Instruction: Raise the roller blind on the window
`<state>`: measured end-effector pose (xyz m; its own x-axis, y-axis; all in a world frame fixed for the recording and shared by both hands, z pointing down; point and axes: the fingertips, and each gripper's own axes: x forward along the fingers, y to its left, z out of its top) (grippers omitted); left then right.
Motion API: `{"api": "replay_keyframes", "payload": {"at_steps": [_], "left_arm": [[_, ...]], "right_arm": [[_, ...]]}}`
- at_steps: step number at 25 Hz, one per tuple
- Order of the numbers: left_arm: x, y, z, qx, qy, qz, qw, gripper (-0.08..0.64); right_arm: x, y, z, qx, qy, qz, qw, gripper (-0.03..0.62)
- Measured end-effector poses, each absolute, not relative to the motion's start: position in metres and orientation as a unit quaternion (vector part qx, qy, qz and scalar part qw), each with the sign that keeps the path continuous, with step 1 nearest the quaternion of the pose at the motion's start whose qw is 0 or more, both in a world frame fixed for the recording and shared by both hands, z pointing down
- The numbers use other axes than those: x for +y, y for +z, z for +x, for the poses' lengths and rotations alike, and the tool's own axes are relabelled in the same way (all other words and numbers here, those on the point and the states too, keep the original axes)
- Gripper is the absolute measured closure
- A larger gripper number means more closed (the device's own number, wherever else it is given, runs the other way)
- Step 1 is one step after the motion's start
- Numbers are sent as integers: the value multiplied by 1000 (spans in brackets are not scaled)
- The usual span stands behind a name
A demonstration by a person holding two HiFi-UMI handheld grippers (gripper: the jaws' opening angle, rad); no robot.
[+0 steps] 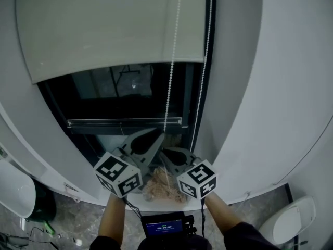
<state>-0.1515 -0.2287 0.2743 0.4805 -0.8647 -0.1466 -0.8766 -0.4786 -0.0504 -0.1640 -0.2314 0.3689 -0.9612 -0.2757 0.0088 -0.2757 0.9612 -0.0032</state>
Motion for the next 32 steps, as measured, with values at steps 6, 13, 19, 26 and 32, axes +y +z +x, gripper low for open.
{"api": "replay_keyframes", "payload": {"at_steps": [6,13,19,26,32], "left_arm": [[-241,256,-140,510,27,-856,79,548],[-240,299,-144,520,34,-853,44,549],[-241,345,-155,528,13,-849,2,549],[-238,403,-148,527,-10,-849,-41,551],[-231,426,-142,525,-25,-849,-58,551]], "right_arm": [[-220,388,-164,-991,15,134,14,584],[-209,444,-151,-989,50,107,88,580],[-219,375,-133,-993,42,112,10,520],[-237,273,-131,-988,-10,135,-75,520],[-234,242,-138,-983,-39,155,-88,562]]}}
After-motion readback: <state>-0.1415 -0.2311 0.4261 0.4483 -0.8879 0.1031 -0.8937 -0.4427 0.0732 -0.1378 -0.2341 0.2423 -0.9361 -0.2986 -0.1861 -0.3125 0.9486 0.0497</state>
